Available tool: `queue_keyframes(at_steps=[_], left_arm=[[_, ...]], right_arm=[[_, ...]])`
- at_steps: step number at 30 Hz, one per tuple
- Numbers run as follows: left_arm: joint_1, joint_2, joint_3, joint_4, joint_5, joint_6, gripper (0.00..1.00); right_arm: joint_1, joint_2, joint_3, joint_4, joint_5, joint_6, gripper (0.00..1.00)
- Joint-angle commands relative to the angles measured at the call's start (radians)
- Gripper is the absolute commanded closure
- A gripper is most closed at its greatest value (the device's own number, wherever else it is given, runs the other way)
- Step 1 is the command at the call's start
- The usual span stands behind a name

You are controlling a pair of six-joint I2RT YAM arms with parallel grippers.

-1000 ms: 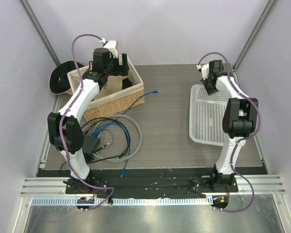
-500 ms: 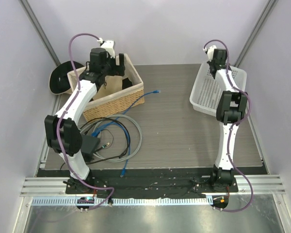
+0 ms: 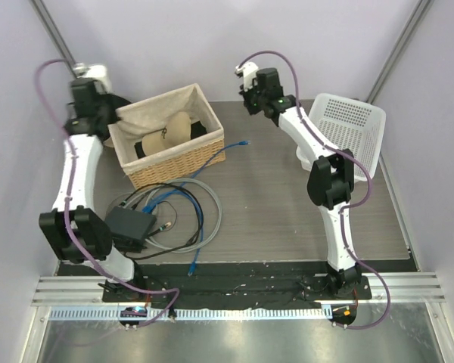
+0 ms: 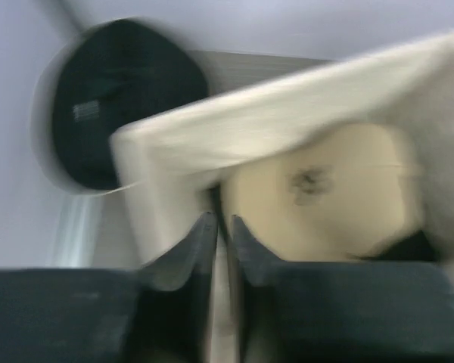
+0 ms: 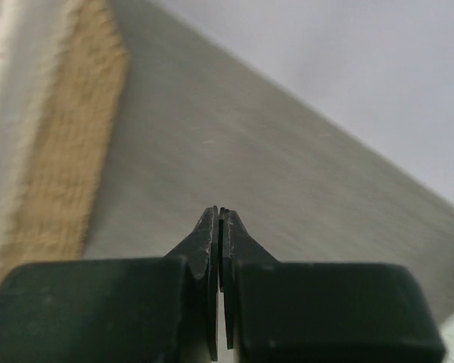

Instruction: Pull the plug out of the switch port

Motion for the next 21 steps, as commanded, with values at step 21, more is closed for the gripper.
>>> queue_keyframes(at_steps=[21], left_arm=[[0.043, 0.438, 0.239, -0.231, 0.135, -0.251, 1.00]], right_arm=[[0.049, -0.053, -0.031, -0.049, -0.019, 0.077, 0.99]])
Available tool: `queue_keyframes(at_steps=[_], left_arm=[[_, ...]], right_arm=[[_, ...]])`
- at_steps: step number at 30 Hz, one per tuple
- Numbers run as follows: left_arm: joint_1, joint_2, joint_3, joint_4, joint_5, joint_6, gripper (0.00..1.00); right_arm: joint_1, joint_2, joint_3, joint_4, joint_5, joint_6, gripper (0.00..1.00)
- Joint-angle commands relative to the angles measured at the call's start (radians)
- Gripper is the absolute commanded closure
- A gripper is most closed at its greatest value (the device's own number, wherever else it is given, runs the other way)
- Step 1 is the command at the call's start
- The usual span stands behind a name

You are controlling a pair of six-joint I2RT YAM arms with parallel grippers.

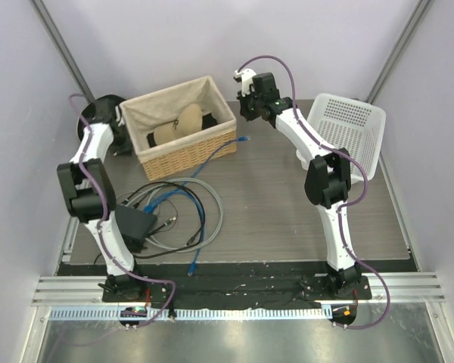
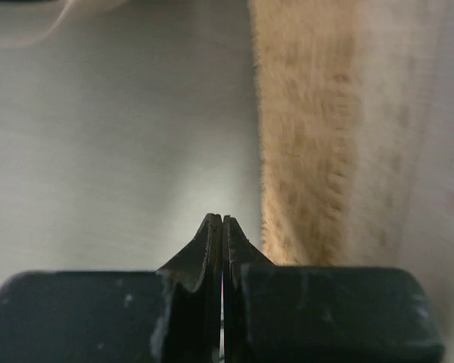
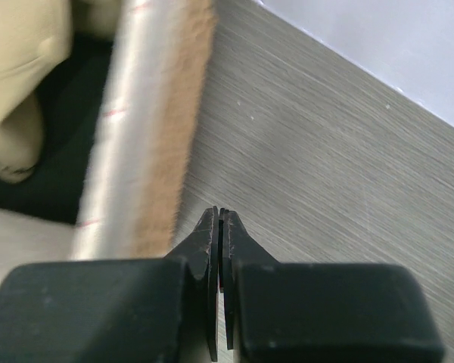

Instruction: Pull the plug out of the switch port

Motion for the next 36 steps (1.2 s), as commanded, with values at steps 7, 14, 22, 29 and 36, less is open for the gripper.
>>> queue_keyframes(at_steps=[7, 14, 22, 29, 36], left_arm=[[-0.202, 0.344, 0.664, 0.098, 0.049, -0.137, 1.00], [-0.187, 0.210, 0.544, 0.080, 0.004, -0.106, 0.79], [-0.143, -0.255, 0.251, 0.074, -0.074, -0.143, 0.21], [-0.060, -0.447, -0.071, -0.015, -0.011, 0.102, 0.11], [0.205, -0.499, -0.205, -0.249, 0.038, 0.313, 0.05]], right_arm=[[-0.014, -0.109, -0.050, 0.040, 0.169, -0.073, 0.99], [-0.016, -0.207, -0.126, 0.046, 0.191, -0.098, 0.99], [-0.019, -0.415, -0.283, 0.074, 0.238, -0.033, 0.98], [-0.019, -0.451, -0.361, 0.005, 0.174, 0.062, 0.05], [-0.019, -0.469, -0.386, -0.059, 0.166, 0.060, 0.00]])
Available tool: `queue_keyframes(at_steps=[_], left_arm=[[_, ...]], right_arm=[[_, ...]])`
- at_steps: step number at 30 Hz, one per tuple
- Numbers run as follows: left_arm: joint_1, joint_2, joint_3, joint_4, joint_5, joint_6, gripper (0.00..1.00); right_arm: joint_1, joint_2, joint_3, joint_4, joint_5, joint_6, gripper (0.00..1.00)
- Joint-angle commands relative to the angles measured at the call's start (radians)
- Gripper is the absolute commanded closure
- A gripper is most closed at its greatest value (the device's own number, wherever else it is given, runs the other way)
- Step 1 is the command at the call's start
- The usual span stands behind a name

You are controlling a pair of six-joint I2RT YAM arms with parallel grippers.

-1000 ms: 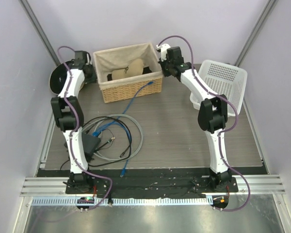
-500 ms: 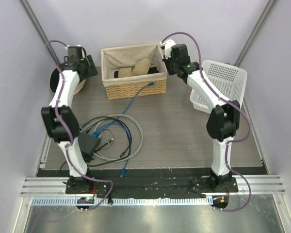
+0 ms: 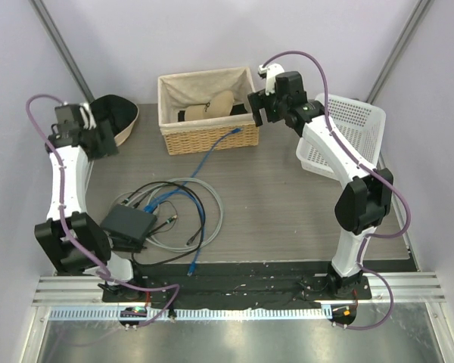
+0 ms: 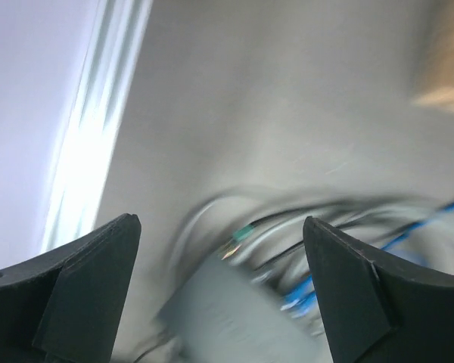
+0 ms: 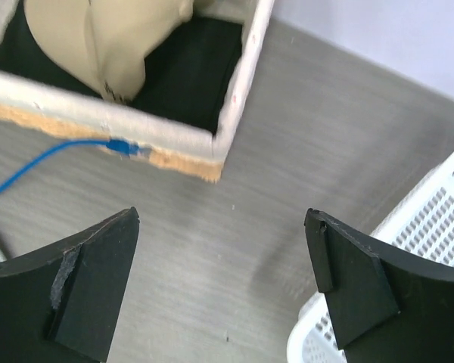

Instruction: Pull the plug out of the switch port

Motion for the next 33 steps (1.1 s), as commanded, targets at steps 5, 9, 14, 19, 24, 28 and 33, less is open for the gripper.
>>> queue_keyframes(at_steps=[5, 9, 14, 19, 24, 28, 33], left_arm=[[0.292, -0.131, -0.328, -0.160, 0.140, 0.289, 0.05], [0.297, -0.168, -0.392, -0.296, 0.191, 0.335, 0.05], [0.314, -0.170, -0.374, -0.385, 0.192, 0.394, 0.04], [0.314, -0.158, -0.480, -0.338, 0.188, 0.509, 0.06], [0.323, -0.067, -0.465, -0.325, 0.331, 0.603, 0.08], [0.353, 0.009, -0.457, -0.321, 0.488, 0.620, 0.08], [0.389, 0.112, -0.455, -0.278, 0.504, 0.629, 0.13]], right_arm=[[0.001, -0.016, -0.016, -0.061, -0.071, 0.031, 0.00], [-0.004, -0.026, -0.044, -0.064, -0.157, 0.083, 0.01], [-0.015, -0.062, -0.091, -0.039, -0.269, 0.117, 0.00], [-0.015, -0.159, -0.202, -0.024, -0.267, 0.106, 0.00], [-0.015, -0.240, -0.210, -0.079, -0.229, -0.004, 0.00], [-0.013, -0.268, -0.176, -0.185, -0.171, -0.056, 0.00], [-0.013, -0.291, -0.180, -0.295, -0.120, -0.095, 0.01]])
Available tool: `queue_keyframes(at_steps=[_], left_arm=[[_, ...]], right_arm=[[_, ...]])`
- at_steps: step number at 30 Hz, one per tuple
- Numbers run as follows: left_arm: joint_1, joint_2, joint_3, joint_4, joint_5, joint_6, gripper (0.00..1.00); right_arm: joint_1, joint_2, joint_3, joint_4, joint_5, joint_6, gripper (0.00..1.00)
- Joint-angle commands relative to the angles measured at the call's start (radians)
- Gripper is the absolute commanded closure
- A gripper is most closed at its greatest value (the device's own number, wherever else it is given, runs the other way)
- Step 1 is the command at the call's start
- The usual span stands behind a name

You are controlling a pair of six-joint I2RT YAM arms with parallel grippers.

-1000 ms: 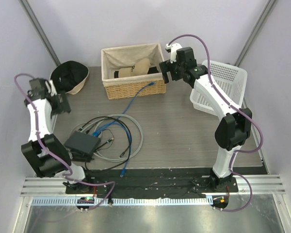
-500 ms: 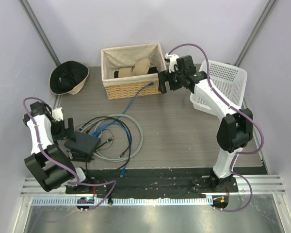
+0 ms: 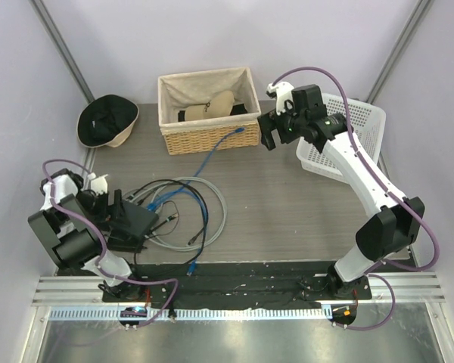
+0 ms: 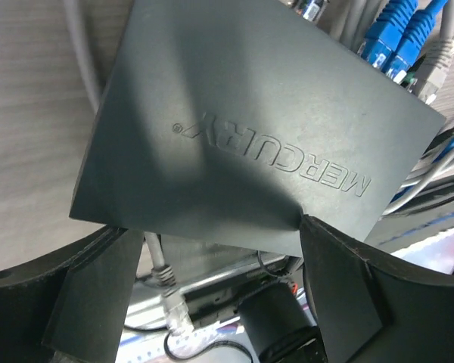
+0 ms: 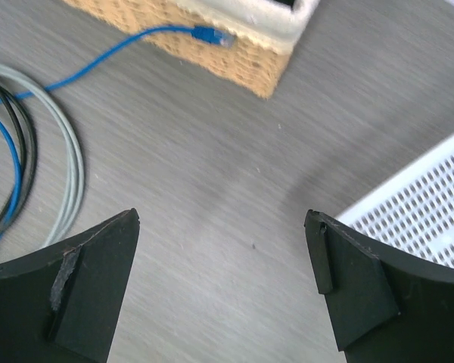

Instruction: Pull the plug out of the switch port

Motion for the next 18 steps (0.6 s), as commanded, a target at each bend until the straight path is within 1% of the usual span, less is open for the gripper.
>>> queue_keyframes(at_steps=[1, 6, 10, 14, 17, 18], left_arm=[[0.052, 0.052, 0.030, 0.035, 0.092, 0.033, 0.13], [0.072, 0.050, 0.025, 0.058, 0.092, 0.084, 0.13], [0.059, 0.098, 0.059, 0.049, 0.177, 0.091, 0.15], [0.009, 0.144, 0.096, 0.002, 0.206, 0.096, 0.18], [-0.049, 0.141, 0.076, 0.005, 0.204, 0.082, 0.19], [-0.092, 0.135, 0.072, 0.010, 0.197, 0.073, 0.19]], right_arm=[[-0.002, -0.034, 0.031, -0.118, 0.069, -0.046, 0.01], [-0.002, -0.031, 0.008, -0.108, 0.097, 0.002, 0.01], [-0.002, -0.027, -0.003, -0.105, 0.108, 0.007, 0.01], [-0.002, -0.034, -0.020, -0.107, 0.132, -0.022, 0.01], [-0.002, -0.048, -0.035, -0.101, 0.132, -0.024, 0.01], [-0.002, -0.054, -0.041, -0.095, 0.132, -0.026, 0.01]])
